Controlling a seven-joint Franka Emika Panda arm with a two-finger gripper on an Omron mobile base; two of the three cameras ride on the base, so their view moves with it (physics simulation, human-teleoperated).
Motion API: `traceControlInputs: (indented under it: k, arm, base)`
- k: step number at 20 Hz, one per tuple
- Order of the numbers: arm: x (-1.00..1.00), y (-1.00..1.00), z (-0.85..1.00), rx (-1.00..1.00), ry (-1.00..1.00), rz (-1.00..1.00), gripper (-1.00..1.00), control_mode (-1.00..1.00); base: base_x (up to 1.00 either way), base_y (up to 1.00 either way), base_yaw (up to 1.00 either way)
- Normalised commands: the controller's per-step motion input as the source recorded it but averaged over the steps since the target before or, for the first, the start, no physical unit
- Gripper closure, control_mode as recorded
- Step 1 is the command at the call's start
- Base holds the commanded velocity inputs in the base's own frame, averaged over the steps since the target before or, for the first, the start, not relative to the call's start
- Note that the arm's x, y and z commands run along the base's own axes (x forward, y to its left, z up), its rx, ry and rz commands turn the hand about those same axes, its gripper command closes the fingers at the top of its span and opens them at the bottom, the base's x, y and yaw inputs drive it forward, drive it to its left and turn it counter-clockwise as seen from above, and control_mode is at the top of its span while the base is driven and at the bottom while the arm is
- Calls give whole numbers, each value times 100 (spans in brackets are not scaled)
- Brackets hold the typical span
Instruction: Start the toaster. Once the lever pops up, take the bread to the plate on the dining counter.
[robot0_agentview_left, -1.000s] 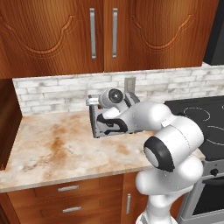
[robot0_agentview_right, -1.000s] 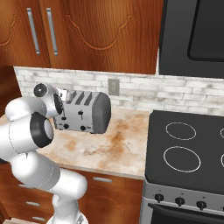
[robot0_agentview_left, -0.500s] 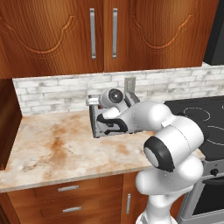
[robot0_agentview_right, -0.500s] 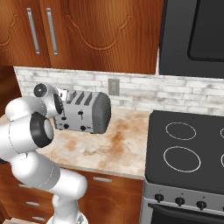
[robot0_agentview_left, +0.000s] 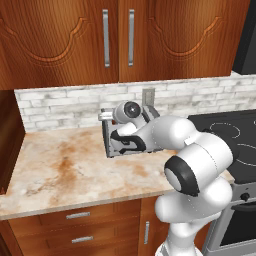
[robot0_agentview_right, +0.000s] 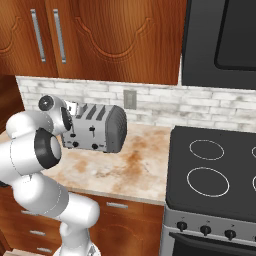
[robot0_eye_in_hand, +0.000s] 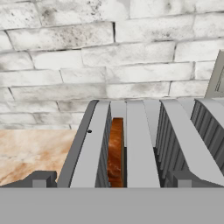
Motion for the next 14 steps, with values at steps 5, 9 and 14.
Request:
traceControlInputs:
  k: [5, 9, 14]
  arm:
    - [0, 0, 0, 0, 0, 0, -100, -100]
    - [0, 0, 0, 0, 0, 0, -100, -100]
    - [0, 0, 0, 0, 0, 0, -100, -100]
  base:
    - [0, 0, 0]
    - [0, 0, 0]
    - [0, 0, 0]
